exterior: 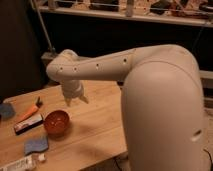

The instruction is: Place the ceramic cup in the ceramic bowl

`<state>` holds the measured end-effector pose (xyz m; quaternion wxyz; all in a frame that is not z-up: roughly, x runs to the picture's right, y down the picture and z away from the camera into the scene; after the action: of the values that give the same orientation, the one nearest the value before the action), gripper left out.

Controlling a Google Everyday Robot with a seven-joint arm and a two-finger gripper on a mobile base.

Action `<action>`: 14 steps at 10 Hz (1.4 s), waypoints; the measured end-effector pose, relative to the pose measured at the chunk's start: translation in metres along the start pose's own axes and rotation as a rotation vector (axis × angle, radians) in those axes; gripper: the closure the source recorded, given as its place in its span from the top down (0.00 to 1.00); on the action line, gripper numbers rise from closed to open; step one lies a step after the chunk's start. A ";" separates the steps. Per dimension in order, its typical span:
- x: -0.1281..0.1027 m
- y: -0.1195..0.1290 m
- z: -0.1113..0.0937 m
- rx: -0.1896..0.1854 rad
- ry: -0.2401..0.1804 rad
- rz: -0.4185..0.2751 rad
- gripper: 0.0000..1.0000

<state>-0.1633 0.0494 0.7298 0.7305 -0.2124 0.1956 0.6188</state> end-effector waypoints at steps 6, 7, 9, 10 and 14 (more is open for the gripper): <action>-0.080 0.143 -0.023 -0.021 -0.064 -0.231 0.65; -0.086 0.162 -0.024 -0.035 -0.070 -0.260 0.65; -0.099 0.212 -0.027 -0.081 -0.090 -0.348 0.65; -0.101 0.225 -0.028 -0.093 -0.092 -0.371 0.65; -0.103 0.294 -0.025 -0.146 -0.091 -0.503 0.65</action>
<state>-0.4701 -0.0072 0.7454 0.8522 -0.2785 0.0585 0.4391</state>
